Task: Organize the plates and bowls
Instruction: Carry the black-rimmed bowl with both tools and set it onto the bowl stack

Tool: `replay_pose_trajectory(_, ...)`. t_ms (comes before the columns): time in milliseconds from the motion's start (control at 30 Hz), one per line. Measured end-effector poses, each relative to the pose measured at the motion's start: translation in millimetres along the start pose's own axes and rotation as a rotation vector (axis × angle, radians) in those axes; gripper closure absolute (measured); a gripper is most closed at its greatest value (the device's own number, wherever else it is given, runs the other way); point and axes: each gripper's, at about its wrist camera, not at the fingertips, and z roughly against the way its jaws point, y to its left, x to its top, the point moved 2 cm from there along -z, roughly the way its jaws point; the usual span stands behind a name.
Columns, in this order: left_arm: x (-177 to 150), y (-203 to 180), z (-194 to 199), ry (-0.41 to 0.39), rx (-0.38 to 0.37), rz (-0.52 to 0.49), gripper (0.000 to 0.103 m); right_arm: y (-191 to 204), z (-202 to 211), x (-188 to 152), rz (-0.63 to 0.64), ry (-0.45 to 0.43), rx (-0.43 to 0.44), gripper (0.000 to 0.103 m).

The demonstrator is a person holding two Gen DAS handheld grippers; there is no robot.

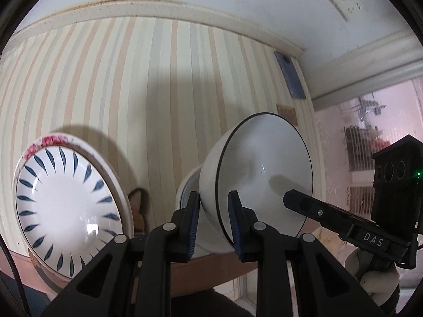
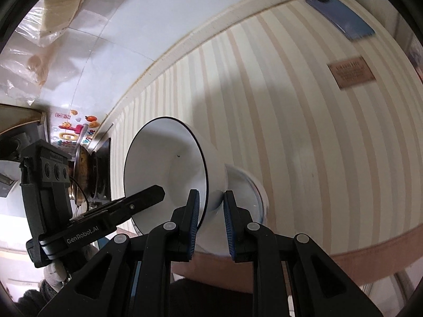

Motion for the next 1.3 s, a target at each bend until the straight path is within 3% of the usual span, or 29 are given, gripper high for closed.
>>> replay_pose_trajectory(333,-18,-3,-21,0.051,0.055,-0.025,0.083,-19,-20,-28,-0.028,0.038,-0.031,0.083)
replay_pose_trajectory(700,-18,-11,-41,0.086,0.092,-0.045,0.084,-22,-24,-24,-0.031,0.053,-0.061,0.083)
replay_pose_trajectory(1100,-19,-18,-42,0.064,0.143,-0.046,0.083,-14,-29,-16,0.018,0.113,-0.108,0.081)
replay_pose_trajectory(1300,-20,-19,-38,0.044,0.171,-0.028,0.083,-6,-36,-15,0.045,0.184,-0.167,0.081)
